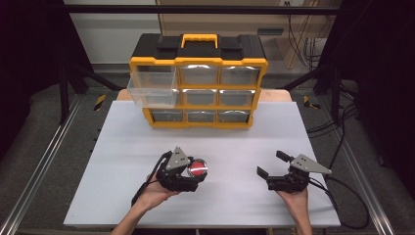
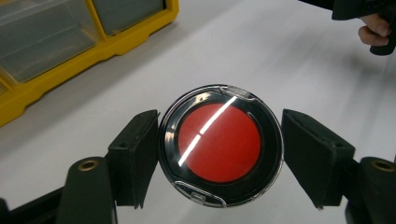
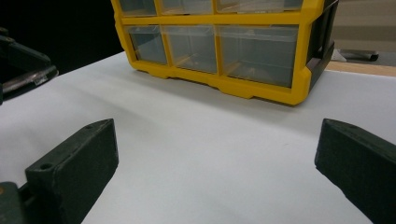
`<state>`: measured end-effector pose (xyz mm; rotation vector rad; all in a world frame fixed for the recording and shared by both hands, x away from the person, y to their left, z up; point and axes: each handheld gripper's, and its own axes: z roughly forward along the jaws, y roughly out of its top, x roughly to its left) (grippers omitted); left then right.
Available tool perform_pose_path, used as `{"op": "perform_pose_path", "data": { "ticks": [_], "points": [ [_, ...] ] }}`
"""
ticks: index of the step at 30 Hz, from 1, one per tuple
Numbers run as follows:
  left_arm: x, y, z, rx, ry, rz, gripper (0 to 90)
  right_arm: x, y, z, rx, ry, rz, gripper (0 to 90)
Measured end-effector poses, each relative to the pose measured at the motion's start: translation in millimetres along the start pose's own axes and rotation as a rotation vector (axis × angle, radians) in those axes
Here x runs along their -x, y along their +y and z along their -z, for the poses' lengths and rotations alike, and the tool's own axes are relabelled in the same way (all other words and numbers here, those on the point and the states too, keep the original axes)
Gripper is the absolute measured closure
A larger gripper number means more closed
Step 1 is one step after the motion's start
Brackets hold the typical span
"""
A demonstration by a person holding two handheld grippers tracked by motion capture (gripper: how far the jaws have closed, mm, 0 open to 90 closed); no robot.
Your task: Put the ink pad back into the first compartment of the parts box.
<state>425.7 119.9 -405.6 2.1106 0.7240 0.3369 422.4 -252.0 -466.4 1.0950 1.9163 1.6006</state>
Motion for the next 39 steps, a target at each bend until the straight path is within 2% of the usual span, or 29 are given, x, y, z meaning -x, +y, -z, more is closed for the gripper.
{"op": "perform_pose_path", "data": {
  "ticks": [21,39],
  "points": [
    [-16.0,9.9,22.7,0.043,0.038,0.024,29.2,0.2,0.2,0.5,0.002,-0.004,0.001,0.5],
    [-35.0,26.1,47.5,0.083,0.083,0.028,29.3,0.1,0.6,0.8,0.003,-0.004,-0.005,0.5]
  ]
}}
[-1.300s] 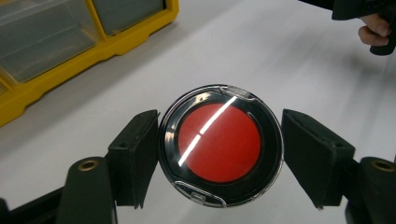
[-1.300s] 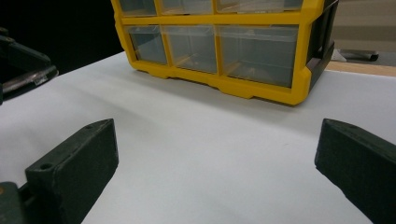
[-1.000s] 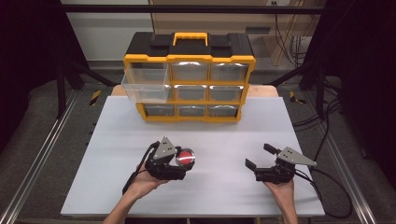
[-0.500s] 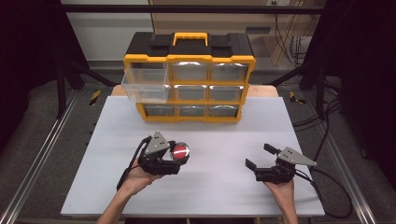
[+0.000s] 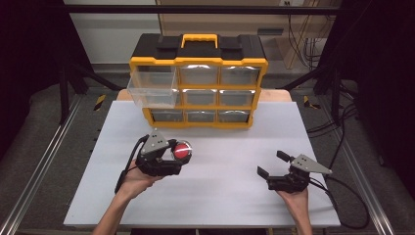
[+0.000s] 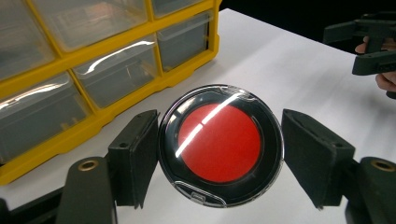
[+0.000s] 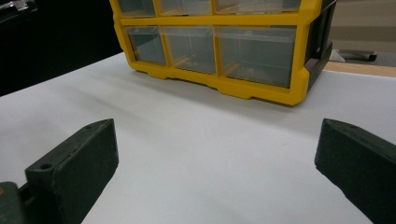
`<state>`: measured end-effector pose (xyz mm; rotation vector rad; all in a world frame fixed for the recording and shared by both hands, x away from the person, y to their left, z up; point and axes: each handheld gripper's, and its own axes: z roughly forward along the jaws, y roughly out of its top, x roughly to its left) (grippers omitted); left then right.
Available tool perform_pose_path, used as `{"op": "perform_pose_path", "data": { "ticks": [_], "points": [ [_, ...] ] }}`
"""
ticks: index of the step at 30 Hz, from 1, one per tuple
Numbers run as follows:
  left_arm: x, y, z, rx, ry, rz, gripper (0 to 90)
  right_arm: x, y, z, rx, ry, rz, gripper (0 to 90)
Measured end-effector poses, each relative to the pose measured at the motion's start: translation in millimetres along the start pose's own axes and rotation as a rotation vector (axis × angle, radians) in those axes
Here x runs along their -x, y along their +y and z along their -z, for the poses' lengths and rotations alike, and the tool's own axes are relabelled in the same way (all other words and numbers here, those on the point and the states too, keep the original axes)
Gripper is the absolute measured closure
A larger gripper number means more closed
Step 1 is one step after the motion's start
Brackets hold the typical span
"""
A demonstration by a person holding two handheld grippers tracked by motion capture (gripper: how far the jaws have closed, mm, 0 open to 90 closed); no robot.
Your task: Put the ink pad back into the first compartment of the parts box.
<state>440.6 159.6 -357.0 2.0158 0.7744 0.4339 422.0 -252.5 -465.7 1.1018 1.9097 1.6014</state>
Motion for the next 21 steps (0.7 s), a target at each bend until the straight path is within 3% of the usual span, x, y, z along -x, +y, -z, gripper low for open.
{"op": "perform_pose_path", "data": {
  "ticks": [21],
  "points": [
    [-12.2,26.9,19.3,0.03,0.037,-0.021,29.2,0.2,0.2,0.2,0.001,-0.001,-0.001,0.4]
  ]
}}
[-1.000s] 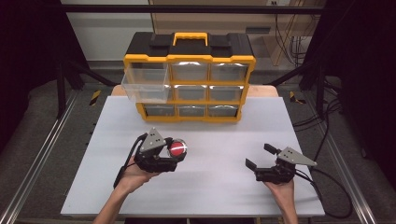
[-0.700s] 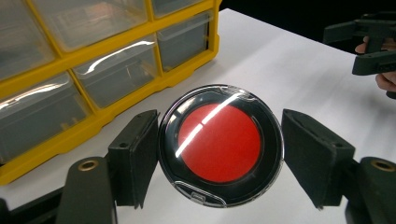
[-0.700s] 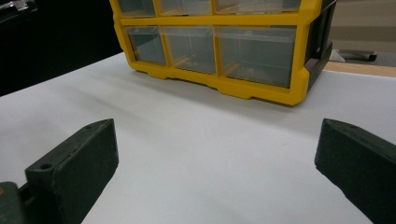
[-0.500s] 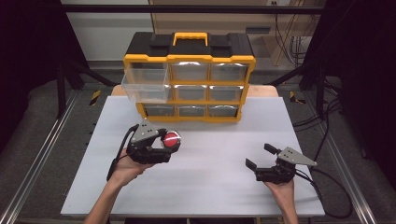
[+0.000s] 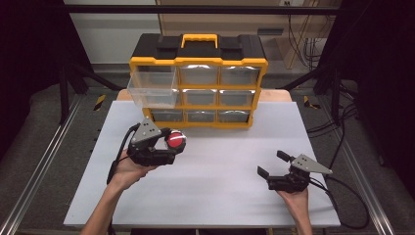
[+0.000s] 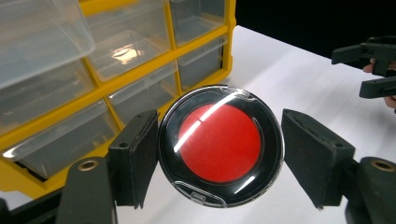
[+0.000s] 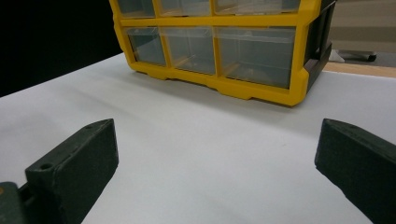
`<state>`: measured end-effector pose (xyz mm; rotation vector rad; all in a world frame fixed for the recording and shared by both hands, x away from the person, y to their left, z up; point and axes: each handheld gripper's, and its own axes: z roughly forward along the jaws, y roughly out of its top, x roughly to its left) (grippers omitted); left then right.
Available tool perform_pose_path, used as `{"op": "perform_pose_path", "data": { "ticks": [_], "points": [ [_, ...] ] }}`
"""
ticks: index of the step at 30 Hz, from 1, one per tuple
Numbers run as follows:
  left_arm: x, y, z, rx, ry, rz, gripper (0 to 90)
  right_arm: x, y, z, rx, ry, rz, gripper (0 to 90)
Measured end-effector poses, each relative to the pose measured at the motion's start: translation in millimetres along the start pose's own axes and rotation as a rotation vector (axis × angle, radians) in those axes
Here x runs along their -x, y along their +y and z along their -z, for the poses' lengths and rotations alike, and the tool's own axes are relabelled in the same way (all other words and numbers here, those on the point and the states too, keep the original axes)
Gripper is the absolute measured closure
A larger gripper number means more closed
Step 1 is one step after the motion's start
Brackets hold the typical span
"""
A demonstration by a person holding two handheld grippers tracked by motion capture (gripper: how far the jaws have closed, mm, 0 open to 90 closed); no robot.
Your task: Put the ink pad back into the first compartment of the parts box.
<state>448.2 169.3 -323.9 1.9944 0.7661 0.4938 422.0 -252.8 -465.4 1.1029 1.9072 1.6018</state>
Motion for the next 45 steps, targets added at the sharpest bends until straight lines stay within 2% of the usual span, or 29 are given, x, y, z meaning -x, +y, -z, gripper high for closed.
{"op": "perform_pose_path", "data": {
  "ticks": [26,45],
  "points": [
    [-8.9,41.1,26.0,0.042,0.042,-0.027,29.3,0.1,0.4,0.5,0.001,0.002,-0.003,0.5],
    [-17.6,64.6,39.6,0.063,0.075,-0.038,29.2,-0.1,0.6,0.7,0.001,0.002,-0.008,0.4]
  ]
}}
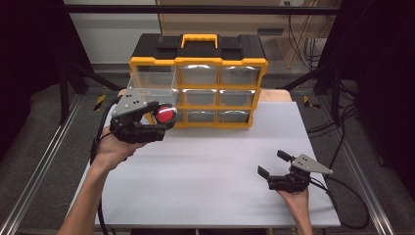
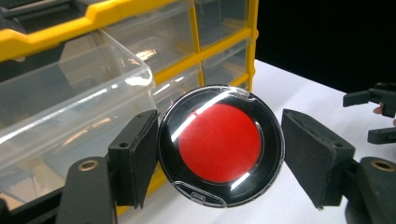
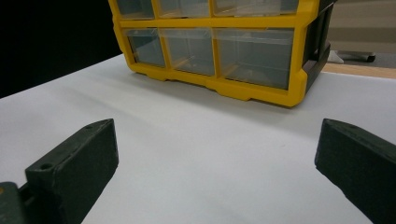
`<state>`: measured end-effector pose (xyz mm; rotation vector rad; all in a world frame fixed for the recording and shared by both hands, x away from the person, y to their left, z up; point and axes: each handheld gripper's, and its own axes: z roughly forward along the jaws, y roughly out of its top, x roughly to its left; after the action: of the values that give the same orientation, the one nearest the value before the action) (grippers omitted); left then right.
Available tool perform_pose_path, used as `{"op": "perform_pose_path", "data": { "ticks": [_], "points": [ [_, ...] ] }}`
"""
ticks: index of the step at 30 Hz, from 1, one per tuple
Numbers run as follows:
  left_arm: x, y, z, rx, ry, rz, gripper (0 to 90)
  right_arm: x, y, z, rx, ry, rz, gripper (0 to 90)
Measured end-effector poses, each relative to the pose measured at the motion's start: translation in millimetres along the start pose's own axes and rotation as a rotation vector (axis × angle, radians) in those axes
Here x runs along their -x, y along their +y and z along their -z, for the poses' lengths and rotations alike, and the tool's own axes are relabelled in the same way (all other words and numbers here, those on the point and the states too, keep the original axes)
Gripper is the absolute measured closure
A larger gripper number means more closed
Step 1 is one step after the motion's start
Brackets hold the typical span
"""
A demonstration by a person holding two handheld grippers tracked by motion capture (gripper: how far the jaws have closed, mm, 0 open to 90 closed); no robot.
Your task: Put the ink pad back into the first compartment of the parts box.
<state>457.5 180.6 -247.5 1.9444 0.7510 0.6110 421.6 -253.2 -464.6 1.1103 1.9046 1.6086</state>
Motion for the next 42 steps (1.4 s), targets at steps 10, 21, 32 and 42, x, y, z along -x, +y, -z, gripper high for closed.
{"op": "perform_pose_path", "data": {
  "ticks": [10,21,32,42],
  "points": [
    [-9.3,15.2,2.7,0.001,0.036,-0.008,29.3,0.5,0.2,0.2,0.002,-0.001,0.003,0.4],
    [-19.2,29.7,5.4,0.006,0.059,0.001,29.2,0.4,0.2,0.2,0.003,-0.003,0.002,0.4],
    [-29.6,41.2,2.3,-0.005,0.084,0.008,29.3,0.4,0.2,0.1,0.002,-0.003,0.002,0.4],
    [-41.5,48.0,-5.8,-0.024,0.105,0.021,29.3,0.3,0.2,0.1,0.004,-0.001,0.002,0.4]
  ]
}}
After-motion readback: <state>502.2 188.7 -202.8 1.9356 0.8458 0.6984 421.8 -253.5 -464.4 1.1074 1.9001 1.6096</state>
